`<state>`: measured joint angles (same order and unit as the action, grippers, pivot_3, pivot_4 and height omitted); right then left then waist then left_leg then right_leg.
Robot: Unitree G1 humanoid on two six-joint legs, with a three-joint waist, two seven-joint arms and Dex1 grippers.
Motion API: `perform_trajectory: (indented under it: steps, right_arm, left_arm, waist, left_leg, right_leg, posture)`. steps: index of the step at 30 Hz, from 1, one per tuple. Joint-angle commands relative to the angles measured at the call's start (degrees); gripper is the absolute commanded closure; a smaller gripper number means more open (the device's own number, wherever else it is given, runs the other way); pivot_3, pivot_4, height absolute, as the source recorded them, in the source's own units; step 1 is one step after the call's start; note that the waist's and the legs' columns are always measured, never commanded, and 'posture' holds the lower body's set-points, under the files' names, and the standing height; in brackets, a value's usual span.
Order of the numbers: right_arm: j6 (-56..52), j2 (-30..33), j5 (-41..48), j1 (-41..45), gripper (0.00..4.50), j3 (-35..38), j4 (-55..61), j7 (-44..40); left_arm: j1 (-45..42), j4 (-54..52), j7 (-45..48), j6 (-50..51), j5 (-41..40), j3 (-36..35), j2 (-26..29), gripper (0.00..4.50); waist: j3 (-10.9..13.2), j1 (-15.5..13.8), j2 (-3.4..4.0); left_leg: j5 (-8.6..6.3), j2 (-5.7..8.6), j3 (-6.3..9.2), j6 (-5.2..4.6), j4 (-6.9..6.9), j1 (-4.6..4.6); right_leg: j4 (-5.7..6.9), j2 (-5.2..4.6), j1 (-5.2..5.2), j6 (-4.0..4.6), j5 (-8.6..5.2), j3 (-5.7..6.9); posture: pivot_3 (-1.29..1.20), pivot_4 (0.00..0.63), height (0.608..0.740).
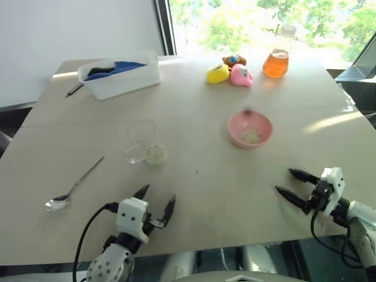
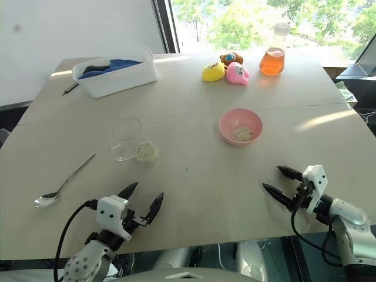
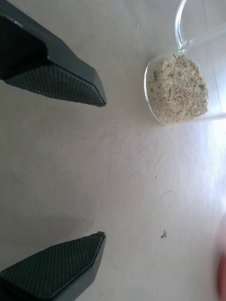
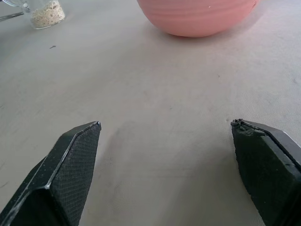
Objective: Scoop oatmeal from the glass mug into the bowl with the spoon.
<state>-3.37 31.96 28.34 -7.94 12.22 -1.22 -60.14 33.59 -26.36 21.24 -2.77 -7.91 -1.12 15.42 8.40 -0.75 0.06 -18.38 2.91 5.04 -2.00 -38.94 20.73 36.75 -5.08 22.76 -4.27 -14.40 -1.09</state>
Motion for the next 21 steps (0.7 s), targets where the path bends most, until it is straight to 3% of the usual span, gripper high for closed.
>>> perform_trajectory:
  steps: [1, 10, 13, 21]
  right_arm:
    - [1.0, 0.5, 0.0, 1.2, 0.00, 0.6, -0.8, -0.7]
    - [-5.1, 1.7, 3.8, 4.7, 0.00, -1.9, 4.1, -3.7]
    - [-10.5, 2.3, 6.9, 6.2, 0.00, -3.5, 9.1, -4.4]
    - [-26.5, 5.7, 18.0, 14.6, 0.00, -10.7, 26.8, -5.2]
  left_arm:
    - [-0.1, -0.7, 0.2, -0.8, 0.1, -0.1, 0.3, 0.03]
    - [3.9, -4.3, -5.2, 2.1, -1.5, -3.9, -3.6, 0.03]
    - [4.7, -6.0, -2.7, 2.2, -4.9, -7.2, -1.7, 0.03]
    - [2.7, -8.6, 2.9, 15.6, -15.3, -26.2, 13.0, 0.03]
  waist:
    - [0.0, 0.0, 0.00]
    - [0.1, 0.1, 0.01]
    - [0.1, 0.0, 0.03]
    - [0.3, 0.0, 0.01]
  left_leg:
    - [0.00, 0.00, 0.00, 0.00, 0.00, 0.00]
    - [0.00, 0.00, -0.02, 0.00, 0.00, 0.02]
    - [0.00, -0.07, 0.06, -0.01, 0.00, 0.02]
    - [0.00, -0.04, 0.17, 0.01, 0.00, 0.07]
  right_leg:
    - [0.00, 0.00, 0.00, 0.00, 0.00, 0.00]
    - [-0.02, -0.06, 0.01, 0.00, 0.00, -0.03]
    - [0.00, -0.12, 0.01, 0.01, 0.00, 0.02]
    - [-0.01, 0.03, 0.01, 0.01, -0.01, 0.18]
  posture:
    - [0.00, 0.150, 0.740]
    - [0.00, 0.150, 0.740]
    - [0.00, 0.150, 0.740]
    - [0.00, 0.150, 0.740]
